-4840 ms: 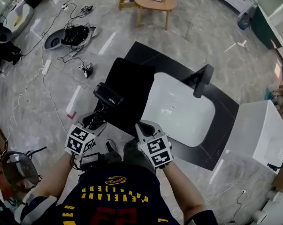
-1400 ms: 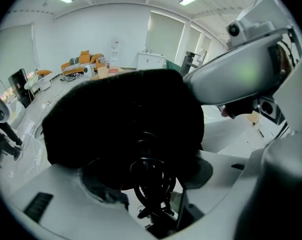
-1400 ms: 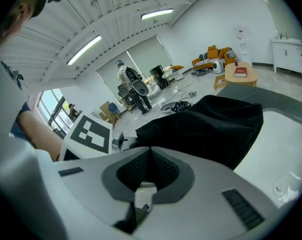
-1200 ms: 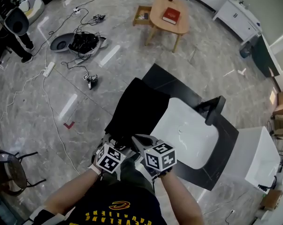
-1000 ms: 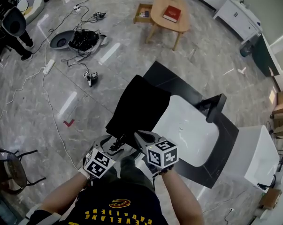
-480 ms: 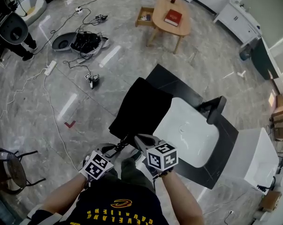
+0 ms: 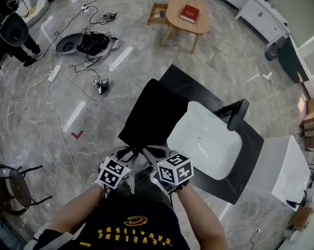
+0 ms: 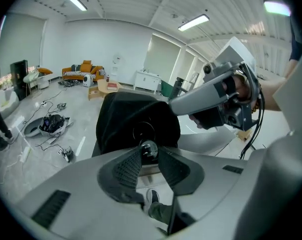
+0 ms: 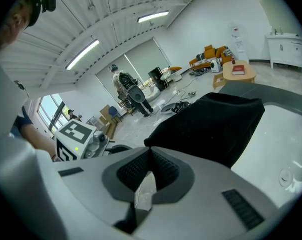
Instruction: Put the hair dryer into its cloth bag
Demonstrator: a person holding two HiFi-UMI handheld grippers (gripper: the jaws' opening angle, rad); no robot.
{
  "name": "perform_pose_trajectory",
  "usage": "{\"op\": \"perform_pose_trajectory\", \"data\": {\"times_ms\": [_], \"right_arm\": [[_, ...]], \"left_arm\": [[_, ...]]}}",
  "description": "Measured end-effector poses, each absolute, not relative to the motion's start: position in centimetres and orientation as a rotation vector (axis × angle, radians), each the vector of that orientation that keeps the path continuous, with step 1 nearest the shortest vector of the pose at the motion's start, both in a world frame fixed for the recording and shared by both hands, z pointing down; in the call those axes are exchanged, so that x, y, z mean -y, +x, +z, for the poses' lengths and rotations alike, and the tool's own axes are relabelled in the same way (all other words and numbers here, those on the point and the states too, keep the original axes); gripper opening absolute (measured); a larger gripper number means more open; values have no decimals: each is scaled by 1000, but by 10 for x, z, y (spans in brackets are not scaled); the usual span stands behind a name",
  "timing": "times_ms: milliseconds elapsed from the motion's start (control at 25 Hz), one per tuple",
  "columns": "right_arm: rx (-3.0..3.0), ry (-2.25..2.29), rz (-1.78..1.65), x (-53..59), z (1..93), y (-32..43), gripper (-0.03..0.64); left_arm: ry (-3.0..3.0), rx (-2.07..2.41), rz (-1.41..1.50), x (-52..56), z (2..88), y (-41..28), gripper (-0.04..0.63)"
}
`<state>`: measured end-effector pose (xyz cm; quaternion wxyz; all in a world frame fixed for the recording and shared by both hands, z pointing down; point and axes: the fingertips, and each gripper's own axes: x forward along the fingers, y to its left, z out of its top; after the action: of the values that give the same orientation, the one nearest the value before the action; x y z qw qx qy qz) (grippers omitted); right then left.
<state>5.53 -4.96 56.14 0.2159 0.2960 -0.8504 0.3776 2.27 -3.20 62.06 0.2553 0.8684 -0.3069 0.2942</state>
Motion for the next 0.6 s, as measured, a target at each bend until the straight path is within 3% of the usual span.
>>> {"op": "perform_pose_trajectory", "data": {"times_ms": [280, 600], "right_arm": [[2398, 838, 1101, 56, 551, 64, 12], [2401, 789, 1146, 53, 554, 62, 12]], "left_arm": [[2386, 960, 674, 59, 596, 29, 103], [2266, 982, 687, 68, 626, 42, 103]]}}
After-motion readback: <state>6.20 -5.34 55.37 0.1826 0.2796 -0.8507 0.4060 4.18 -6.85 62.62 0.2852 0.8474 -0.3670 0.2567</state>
